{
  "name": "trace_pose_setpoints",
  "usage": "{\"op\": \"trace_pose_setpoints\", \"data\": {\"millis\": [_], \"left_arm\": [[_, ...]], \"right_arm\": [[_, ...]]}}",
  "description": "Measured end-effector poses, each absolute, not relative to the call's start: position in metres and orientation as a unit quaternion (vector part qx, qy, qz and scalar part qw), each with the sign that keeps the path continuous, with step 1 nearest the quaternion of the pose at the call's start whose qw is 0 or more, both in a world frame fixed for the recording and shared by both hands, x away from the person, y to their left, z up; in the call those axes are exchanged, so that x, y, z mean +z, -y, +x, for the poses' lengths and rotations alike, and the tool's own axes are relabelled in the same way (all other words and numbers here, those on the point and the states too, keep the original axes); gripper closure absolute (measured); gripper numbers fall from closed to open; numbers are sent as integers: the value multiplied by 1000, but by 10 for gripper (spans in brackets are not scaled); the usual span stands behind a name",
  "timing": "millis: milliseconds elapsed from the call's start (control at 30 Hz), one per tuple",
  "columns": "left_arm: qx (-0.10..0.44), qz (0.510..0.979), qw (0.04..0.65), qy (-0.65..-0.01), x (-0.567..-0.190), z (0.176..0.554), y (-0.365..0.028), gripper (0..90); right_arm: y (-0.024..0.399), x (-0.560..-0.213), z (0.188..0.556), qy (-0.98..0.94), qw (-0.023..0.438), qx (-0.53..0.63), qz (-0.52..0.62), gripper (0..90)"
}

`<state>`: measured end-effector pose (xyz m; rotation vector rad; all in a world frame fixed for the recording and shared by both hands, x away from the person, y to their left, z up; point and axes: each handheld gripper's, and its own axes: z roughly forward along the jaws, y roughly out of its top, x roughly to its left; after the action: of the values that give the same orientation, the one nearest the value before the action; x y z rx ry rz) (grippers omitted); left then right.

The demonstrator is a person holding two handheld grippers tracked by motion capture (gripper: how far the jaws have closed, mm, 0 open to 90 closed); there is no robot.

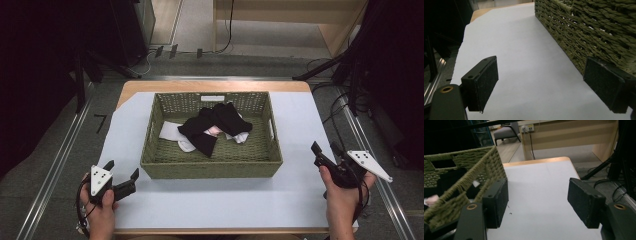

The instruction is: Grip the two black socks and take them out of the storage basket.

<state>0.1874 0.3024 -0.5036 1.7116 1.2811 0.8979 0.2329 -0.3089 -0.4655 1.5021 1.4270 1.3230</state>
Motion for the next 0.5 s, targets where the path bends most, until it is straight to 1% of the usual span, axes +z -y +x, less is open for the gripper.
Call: {"op": "trace_pose_setpoints", "data": {"millis": [500], "left_arm": [[358, 673, 404, -505, -504, 186, -302, 138]], "right_arm": [[280, -431, 258, -557, 314, 533, 555, 336]]}}
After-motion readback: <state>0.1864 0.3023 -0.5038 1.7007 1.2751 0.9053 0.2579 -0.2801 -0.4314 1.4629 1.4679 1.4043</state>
